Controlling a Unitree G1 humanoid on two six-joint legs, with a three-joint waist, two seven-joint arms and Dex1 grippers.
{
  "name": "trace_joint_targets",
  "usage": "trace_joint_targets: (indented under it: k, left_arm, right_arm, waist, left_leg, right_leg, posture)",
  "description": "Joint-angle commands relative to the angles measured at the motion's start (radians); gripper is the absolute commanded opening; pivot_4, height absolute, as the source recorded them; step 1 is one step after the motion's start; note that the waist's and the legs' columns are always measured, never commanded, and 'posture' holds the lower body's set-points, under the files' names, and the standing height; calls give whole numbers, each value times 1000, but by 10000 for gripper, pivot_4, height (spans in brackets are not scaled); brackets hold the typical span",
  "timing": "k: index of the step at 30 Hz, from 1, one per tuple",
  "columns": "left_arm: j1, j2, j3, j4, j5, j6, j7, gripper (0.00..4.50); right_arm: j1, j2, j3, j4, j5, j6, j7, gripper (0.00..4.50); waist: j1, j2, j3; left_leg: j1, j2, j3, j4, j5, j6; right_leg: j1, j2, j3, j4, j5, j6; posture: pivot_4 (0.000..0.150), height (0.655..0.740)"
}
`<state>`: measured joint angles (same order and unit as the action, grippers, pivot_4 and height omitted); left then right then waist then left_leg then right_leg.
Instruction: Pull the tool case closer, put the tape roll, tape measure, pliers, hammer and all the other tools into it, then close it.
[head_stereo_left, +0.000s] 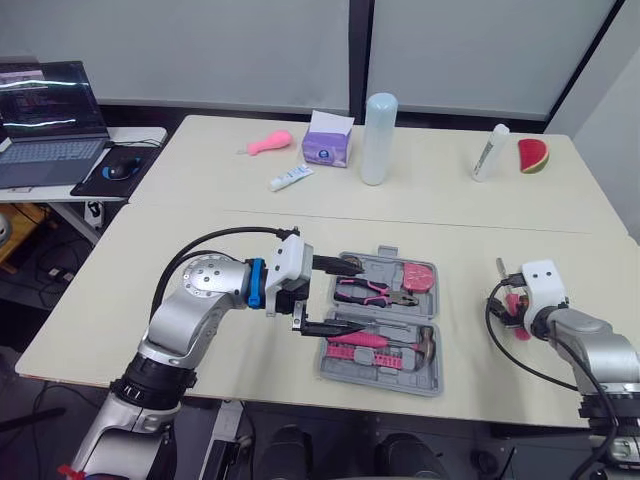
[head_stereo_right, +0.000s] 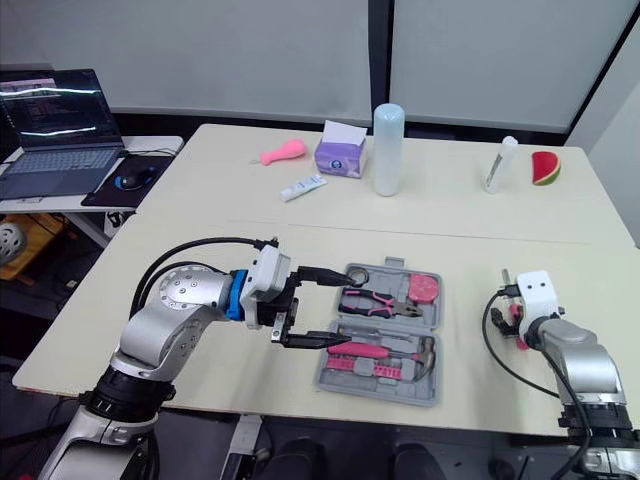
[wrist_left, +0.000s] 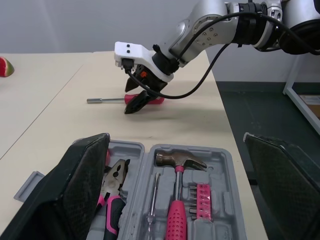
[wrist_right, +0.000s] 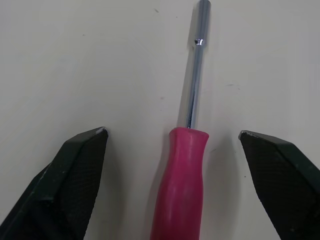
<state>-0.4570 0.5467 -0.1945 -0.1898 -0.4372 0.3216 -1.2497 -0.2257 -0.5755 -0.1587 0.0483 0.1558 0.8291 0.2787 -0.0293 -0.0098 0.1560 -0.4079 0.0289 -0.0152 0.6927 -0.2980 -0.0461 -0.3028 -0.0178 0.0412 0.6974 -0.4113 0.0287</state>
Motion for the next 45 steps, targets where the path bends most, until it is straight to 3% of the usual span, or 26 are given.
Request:
trace_joint_targets:
  k: [1,3,6,13,19,23,30,36,45]
  left_arm:
    - [-19,-7,-9,-40,-22,8,-3,45000]
    - [-32,-12,-10,-44,-26,21,0,45000]
    - [-55,-18,-10,-46,-30,44,7,45000]
    - [-81,-10,-9,-57,-26,71,19,45000]
    - [-60,39,5,-80,-20,84,15,45000]
    - [-24,97,18,-99,-20,74,-1,45000]
    - [36,170,20,-133,-20,43,-31,45000]
    - [55,183,2,-141,-2,7,-48,45000]
    - [59,175,0,-152,-1,11,-43,45000]
  right_arm:
    - [-13,7,-39,-3,-11,-7,-29,32645]
    - [-11,15,-46,-9,-4,1,-33,25925]
    - [-4,24,-58,-26,-1,17,-45,19321]
    - [26,45,-83,-89,9,57,-61,7191]
    - [86,58,-122,-218,49,128,-47,7177]
    - [167,90,-158,-423,95,237,-51,7177]
    - [305,271,-165,-729,111,397,-157,7177]
    - [325,388,-124,-756,65,404,-249,7178]
    - [327,442,-90,-691,35,348,-277,7178]
  waist:
    - [1,0,0]
    - [2,0,0]
    - [2,0,0]
    - [2,0,0]
    - [2,0,0]
    - [2,1,1]
    - [2,1,1]
    - [0,2,1]
    - [0,2,1]
  left_leg:
    - [0,0,0,0,0,0]
    - [0,0,-1,0,0,0]
    - [-1,0,-1,1,0,0]
    - [-1,0,-1,0,0,0]
    - [-1,0,-1,0,0,0]
    - [-1,0,-2,0,0,0]
    - [-2,0,-4,-1,0,0]
    - [-2,0,-4,-1,0,0]
    - [-2,0,-4,-2,0,0]
  right_leg:
    - [0,0,0,0,0,0]
    - [0,0,0,0,0,0]
    - [0,0,-1,0,0,0]
    - [0,0,-1,0,0,0]
    - [0,0,-1,0,0,0]
    - [-1,0,0,0,0,0]
    - [-1,1,0,0,0,0]
    - [-2,1,0,0,0,0]
    - [-4,2,1,1,0,0]
  posture:
    - [1500,7161]
    - [1500,7161]
    - [1500,7161]
    - [1500,7161]
    - [1500,7161]
    - [1500,7161]
    - [1500,7161]
    - [1500,7161]
    - [1500,7161]
